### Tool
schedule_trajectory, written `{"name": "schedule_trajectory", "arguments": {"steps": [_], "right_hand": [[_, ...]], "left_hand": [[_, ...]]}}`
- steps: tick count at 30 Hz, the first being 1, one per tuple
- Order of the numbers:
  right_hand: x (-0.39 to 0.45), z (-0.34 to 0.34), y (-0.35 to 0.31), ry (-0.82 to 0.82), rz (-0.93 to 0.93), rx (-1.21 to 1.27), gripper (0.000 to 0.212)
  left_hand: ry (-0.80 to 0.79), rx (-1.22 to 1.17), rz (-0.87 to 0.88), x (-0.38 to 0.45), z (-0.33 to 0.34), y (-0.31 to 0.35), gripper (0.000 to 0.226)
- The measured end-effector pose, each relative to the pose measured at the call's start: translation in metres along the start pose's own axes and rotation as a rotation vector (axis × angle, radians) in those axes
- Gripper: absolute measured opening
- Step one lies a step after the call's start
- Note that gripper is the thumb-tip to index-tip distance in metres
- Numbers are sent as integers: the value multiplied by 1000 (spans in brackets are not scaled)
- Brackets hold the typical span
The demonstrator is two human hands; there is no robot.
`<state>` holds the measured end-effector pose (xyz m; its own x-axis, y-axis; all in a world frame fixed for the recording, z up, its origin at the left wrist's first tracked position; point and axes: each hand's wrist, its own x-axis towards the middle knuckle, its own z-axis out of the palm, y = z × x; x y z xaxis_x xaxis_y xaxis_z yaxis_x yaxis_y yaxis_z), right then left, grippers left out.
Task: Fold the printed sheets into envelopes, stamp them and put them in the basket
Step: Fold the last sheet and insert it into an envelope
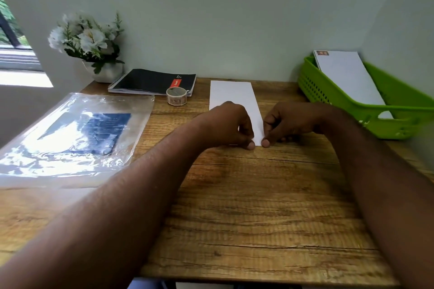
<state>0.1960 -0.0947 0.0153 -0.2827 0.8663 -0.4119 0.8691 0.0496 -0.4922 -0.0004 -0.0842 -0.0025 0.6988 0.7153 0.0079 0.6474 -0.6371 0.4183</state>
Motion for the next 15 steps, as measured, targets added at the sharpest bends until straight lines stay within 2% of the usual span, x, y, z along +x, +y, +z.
{"name": "schedule_trajectory", "arguments": {"steps": [3, 8, 12, 15], "right_hand": [[0, 2, -2, 13, -20, -33, 42], [-4, 2, -2, 66, -54, 5, 30], [-2, 4, 2, 199, -154, 54, 8], [1, 6, 0, 369, -226, 27, 11]], "left_hand": [[4, 69, 31, -1, -3, -1, 25], [34, 184, 83, -4, -4, 4, 25], [103, 202, 93, -6, -5, 6, 32], [132, 176, 56, -6, -6, 4, 36]]}}
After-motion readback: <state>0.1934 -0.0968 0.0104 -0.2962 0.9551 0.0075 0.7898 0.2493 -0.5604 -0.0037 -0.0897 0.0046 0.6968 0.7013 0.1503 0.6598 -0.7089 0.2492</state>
